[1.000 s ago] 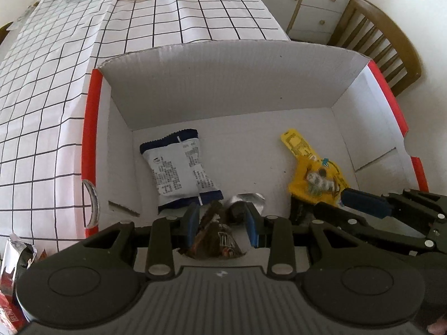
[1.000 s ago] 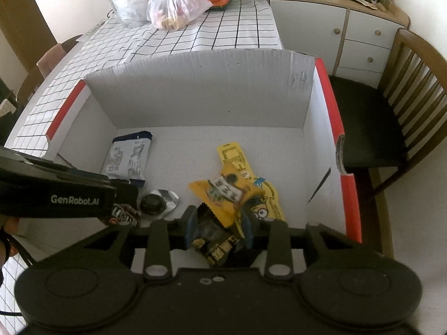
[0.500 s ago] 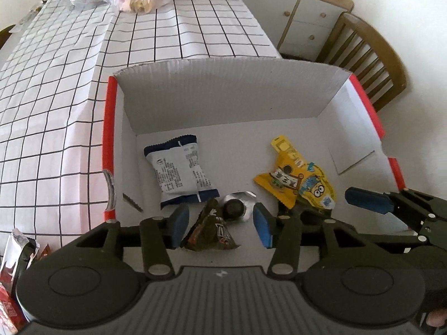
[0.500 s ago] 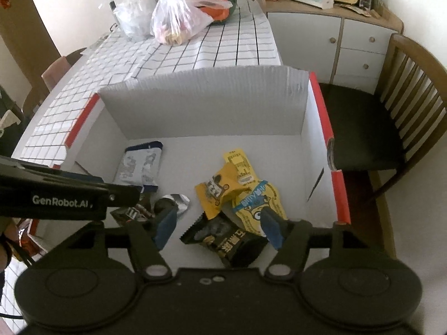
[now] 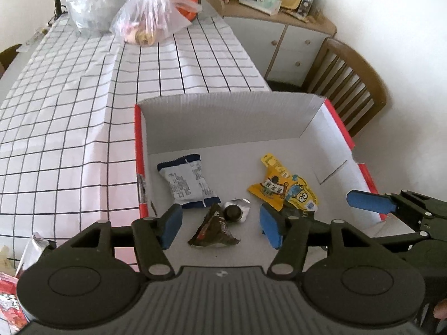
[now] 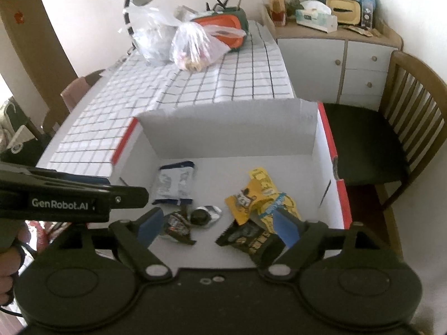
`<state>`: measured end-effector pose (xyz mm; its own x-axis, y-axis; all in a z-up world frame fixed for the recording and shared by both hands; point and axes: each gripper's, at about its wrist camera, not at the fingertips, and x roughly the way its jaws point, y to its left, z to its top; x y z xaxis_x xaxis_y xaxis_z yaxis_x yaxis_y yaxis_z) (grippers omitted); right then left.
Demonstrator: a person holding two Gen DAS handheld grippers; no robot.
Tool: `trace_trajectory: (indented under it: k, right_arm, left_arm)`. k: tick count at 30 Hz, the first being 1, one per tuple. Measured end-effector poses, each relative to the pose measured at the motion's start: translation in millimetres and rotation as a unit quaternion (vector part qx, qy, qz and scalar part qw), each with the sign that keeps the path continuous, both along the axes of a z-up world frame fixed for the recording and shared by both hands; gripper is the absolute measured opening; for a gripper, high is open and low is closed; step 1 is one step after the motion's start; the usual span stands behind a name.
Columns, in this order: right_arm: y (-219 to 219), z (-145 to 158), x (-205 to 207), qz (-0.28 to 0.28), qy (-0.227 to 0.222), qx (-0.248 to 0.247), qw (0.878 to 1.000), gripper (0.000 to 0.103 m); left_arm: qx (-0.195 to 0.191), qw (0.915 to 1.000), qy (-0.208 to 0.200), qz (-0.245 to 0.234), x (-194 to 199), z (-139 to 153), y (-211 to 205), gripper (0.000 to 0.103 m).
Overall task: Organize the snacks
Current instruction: 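Move both tools back from the box to the snack pile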
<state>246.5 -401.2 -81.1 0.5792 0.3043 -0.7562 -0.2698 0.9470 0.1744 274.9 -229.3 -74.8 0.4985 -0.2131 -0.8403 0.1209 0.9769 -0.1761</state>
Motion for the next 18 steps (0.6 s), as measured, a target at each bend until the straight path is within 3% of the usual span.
trace_trajectory:
  k: [18]
  right_arm:
    - [40.9, 31.5, -52.3, 0.025, -0.04, 0.042, 0.998, 0.099]
  left_arm:
    - [-0.009, 0.997, -0.074, 0.022, -67.7, 39.3, 67.1, 0.07]
